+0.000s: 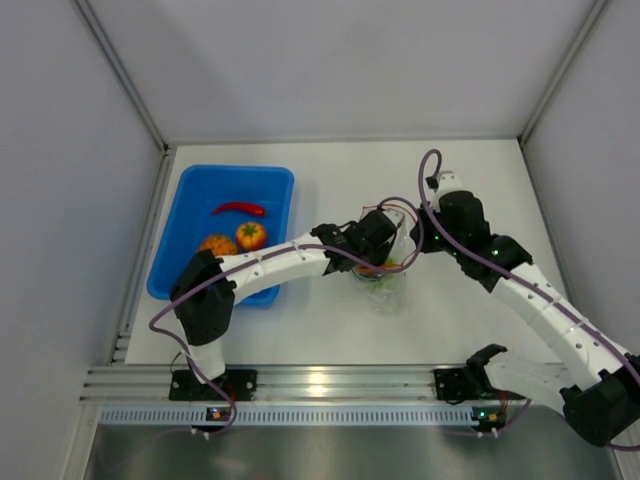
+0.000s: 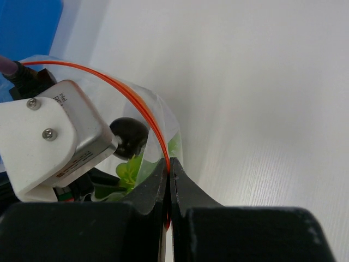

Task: Open the zip-top bag and remove the fake food

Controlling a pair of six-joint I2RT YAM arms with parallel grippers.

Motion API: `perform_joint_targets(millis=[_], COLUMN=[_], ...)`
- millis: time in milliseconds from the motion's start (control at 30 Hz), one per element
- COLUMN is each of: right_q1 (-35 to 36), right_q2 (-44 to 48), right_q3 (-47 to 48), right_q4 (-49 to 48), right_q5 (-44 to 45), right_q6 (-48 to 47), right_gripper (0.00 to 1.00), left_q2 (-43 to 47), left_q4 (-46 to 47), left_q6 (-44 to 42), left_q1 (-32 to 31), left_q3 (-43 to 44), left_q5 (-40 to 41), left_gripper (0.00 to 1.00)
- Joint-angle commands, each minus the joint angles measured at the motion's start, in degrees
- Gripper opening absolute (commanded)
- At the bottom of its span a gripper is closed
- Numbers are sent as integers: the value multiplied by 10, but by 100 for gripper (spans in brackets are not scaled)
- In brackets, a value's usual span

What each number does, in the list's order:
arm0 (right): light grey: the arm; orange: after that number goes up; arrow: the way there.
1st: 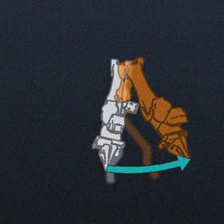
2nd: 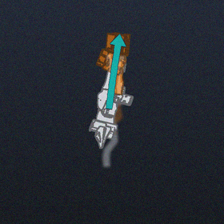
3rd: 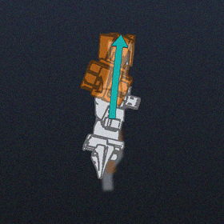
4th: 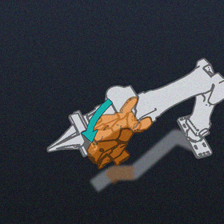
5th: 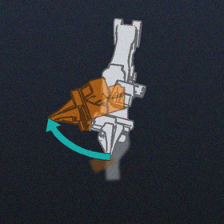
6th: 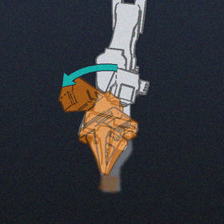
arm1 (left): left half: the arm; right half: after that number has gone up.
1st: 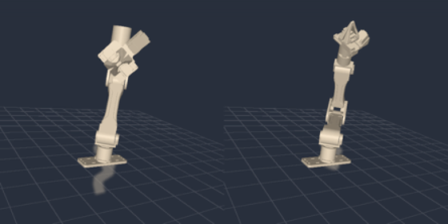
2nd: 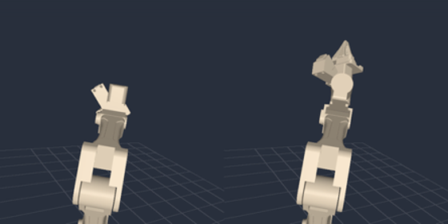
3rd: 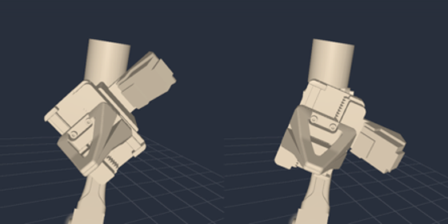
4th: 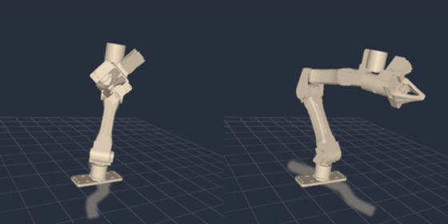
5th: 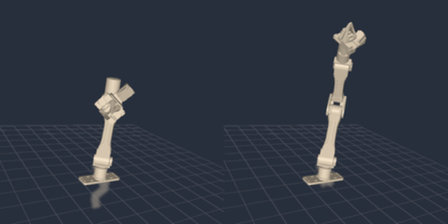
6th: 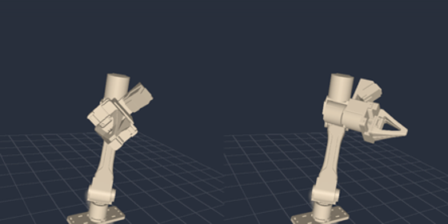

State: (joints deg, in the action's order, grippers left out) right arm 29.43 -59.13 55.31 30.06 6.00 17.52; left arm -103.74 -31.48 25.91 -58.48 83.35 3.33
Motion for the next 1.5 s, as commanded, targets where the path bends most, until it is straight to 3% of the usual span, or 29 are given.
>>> perform_joint_targets(millis=[0,133,300,733,1000,1233,1467], right_q1=[-3,-3,-3,5,5,5,4], right_q2=[-18,-20,-9,43,39,20,1], right_q3=[14,10,-1,-13,-28,-30,-33], right_q4=[22,15,-8,-30,-22,-16,-27], right_q5=[38,38,-24,-106,-36,39,61], right_q6=[-16,-18,-5,16,5,7,22], right_gripper=[0,0,0,0,0,0,0], left_q2=[43,54,57,2,0,45,93], left_q4=[31,31,31,31,28,27,22], left_q6=[-23,-22,-17,20,33,31,20], left_q1=[-9,-9,-10,-8,-8,-1,3], left_q3=[25,35,54,153,179,138,100], left_q5=[8,22,53,151,122,88,62], left_gripper=[0,0,0,0,0,0,0])
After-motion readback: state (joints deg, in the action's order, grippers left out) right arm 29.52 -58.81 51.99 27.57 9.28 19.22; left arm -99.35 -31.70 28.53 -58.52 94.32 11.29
